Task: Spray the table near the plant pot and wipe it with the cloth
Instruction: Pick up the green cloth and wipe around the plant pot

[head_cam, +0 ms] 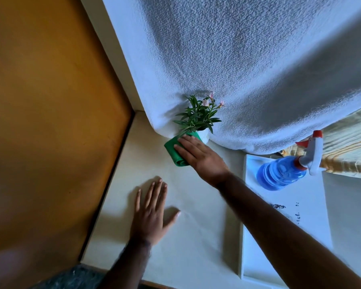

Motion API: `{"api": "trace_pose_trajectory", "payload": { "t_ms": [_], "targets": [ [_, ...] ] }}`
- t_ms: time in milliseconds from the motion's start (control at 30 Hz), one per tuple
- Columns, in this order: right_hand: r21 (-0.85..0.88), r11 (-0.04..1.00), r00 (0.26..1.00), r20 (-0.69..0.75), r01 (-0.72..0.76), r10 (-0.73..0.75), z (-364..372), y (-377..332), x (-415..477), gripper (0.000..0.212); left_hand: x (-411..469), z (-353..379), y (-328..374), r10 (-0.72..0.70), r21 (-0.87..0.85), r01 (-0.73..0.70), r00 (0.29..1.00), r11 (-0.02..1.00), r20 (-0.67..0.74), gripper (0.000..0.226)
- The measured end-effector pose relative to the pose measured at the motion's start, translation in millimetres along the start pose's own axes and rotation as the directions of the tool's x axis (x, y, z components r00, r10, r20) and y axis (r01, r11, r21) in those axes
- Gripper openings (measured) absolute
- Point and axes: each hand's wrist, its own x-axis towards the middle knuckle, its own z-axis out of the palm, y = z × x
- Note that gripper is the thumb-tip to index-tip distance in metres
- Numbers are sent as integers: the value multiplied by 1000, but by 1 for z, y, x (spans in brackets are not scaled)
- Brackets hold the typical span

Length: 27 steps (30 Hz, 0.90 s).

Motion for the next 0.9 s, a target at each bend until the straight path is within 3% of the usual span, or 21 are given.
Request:
{"api": "trace_pose_trajectory", "payload": {
  "t_ms": [167, 400, 667, 900],
  "targets": [
    [-29, 1000, 999, 54, 3, -2, 0, 16, -13, 46, 1, -4, 2, 6, 5, -5, 1000, 1000, -21, 96],
    [147, 978, 975, 189, -149, 120, 13, 7, -34, 45, 1, 0, 0, -2, 9, 2, 1000, 1000, 13, 95],
    [31, 997, 998, -23, -65, 66, -11, 7, -23, 44, -1, 0, -1, 4, 28, -3, 1000, 1000, -17, 98],
    [-1, 996, 994, 69, -88, 88, -7, 19, -26, 46, -1, 2, -2, 9, 22, -9, 1000, 1000, -17, 96]
  ]
}}
